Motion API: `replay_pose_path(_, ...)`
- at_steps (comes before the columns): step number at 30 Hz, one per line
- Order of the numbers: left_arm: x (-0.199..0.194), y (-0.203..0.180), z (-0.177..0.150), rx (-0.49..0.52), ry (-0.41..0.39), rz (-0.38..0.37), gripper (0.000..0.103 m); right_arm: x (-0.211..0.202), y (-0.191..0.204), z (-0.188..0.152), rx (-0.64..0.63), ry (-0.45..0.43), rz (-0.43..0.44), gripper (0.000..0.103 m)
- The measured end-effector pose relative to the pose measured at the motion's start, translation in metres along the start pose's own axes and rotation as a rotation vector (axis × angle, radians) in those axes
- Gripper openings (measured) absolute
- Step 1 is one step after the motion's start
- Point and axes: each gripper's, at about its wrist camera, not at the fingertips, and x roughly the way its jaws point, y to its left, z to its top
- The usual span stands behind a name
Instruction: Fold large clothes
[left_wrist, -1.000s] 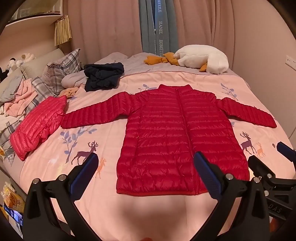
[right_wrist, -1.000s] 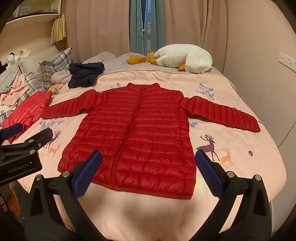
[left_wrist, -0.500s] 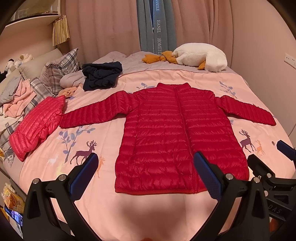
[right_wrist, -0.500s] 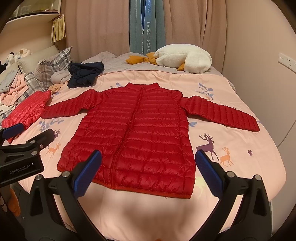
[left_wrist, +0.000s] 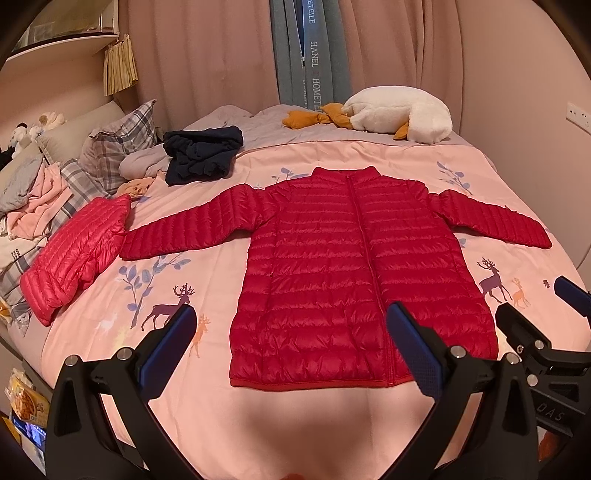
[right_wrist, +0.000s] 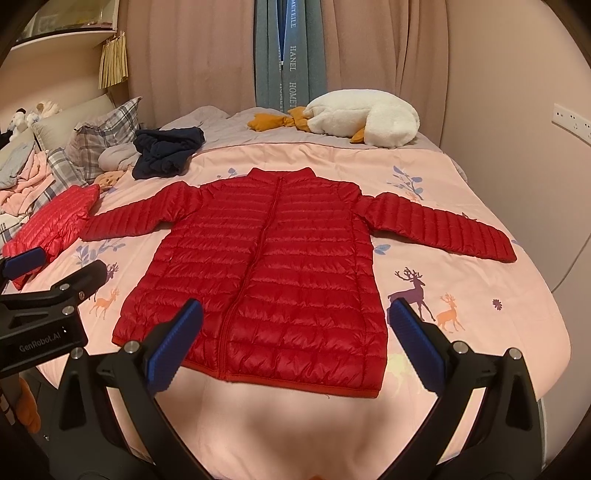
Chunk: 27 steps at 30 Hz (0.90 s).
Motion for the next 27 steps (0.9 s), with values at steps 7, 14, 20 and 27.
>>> replay_pose_path(7,-0.0008,-0.0019,0.0013,0.009,-0.003,0.000,0.102,-0.0005,0.0006,-0.0014,0.000,-0.001,0.002,0.101)
replay_pose_path(14,-0.0013,-0.0040,0.0010,0.013,-0.004,-0.002,0.102,-0.0007,0.0011,-0.0018,0.000,-0.002,0.001,0.101)
replay_pose_path(20,-0.0009,-0.0054,0.0008,0.017,-0.003,-0.004,0.102,-0.0002,0.0012,-0.0024,0.000,-0.002,0.001,0.101)
replay_pose_path(27,0.0000,-0.0078,-0.0004,0.021,-0.001,-0.004,0.102,-0.0002,0.0012,-0.0031,0.000,-0.003,0.001,0.101)
